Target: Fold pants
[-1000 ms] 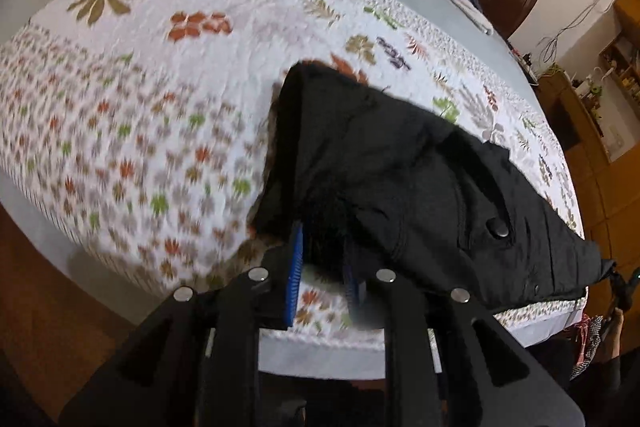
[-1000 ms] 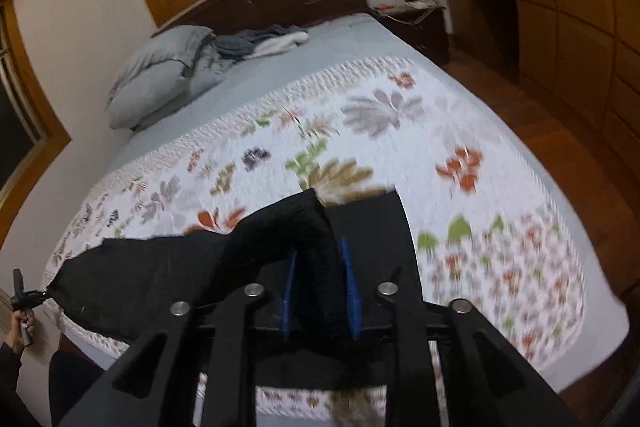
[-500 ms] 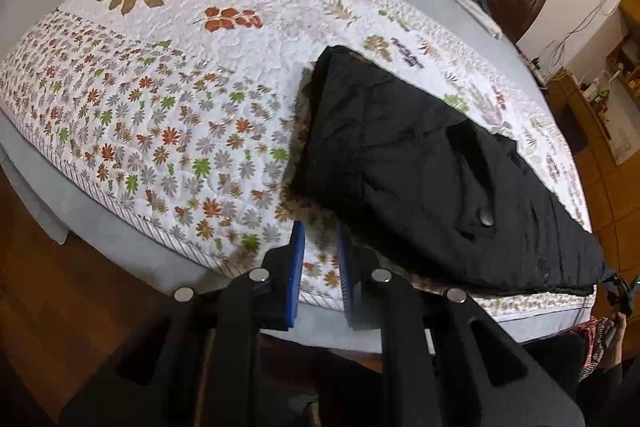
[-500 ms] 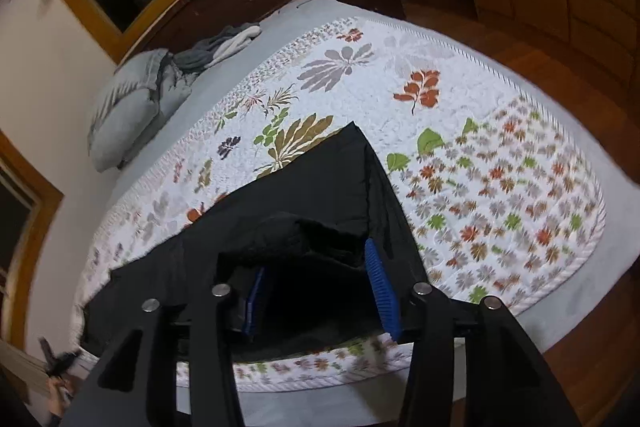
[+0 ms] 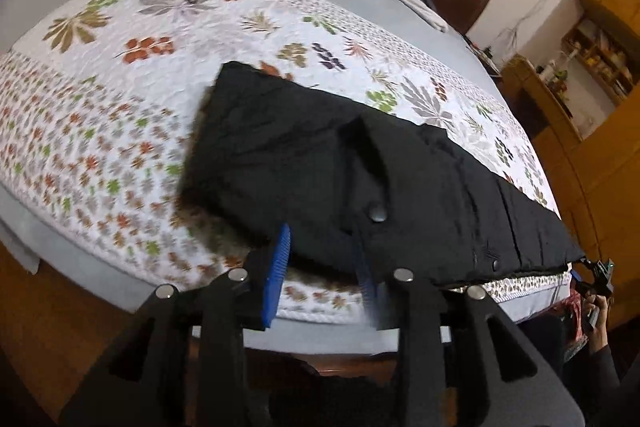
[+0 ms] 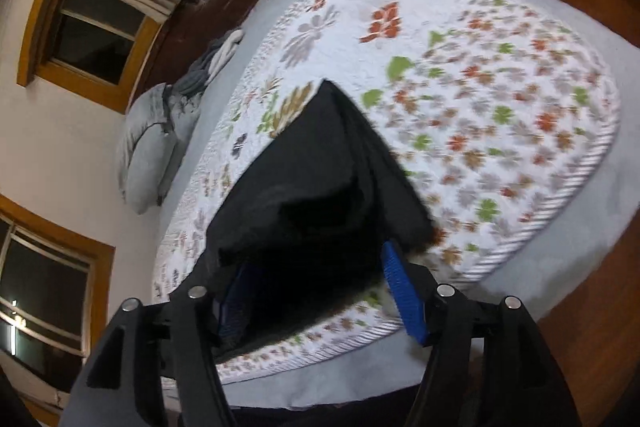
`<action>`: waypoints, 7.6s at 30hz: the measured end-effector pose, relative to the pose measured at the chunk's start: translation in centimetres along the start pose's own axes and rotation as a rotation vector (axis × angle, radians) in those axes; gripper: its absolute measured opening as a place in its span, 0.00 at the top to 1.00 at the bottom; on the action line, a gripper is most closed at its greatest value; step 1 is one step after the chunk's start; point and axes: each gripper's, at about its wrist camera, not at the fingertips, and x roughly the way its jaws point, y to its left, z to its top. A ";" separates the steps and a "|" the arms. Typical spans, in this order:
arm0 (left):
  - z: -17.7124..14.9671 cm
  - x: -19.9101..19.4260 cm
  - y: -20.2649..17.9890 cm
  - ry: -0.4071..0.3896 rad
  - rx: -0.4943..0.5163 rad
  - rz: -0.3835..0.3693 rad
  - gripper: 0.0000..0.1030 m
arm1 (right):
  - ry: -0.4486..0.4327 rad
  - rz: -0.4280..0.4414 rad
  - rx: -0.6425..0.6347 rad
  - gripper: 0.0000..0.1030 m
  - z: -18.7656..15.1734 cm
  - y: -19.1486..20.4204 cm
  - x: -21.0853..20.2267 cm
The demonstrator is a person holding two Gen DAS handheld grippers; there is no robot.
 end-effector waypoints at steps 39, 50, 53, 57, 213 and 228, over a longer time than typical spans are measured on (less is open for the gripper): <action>2.8 10.0 1.5 0.180 -0.103 0.316 0.98 | -0.002 0.074 0.001 0.91 2.7 2.4 7.6; 2.8 9.7 2.1 0.182 -0.135 0.304 0.97 | 0.043 -0.013 0.017 0.91 1.4 0.1 8.6; 2.8 9.1 2.5 0.174 -0.142 0.300 0.97 | 0.042 -0.028 -0.026 0.91 1.9 1.3 8.7; 2.5 8.8 2.8 0.171 -0.172 0.275 0.98 | 0.056 -0.016 0.002 0.92 2.3 0.7 9.1; -4.2 5.7 5.0 -0.183 -0.514 0.029 0.03 | -0.208 0.169 -0.511 0.80 -8.5 31.8 3.8; -4.5 5.6 5.1 -0.182 -0.518 0.013 0.03 | -0.126 0.064 -0.750 0.80 -18.4 38.6 10.6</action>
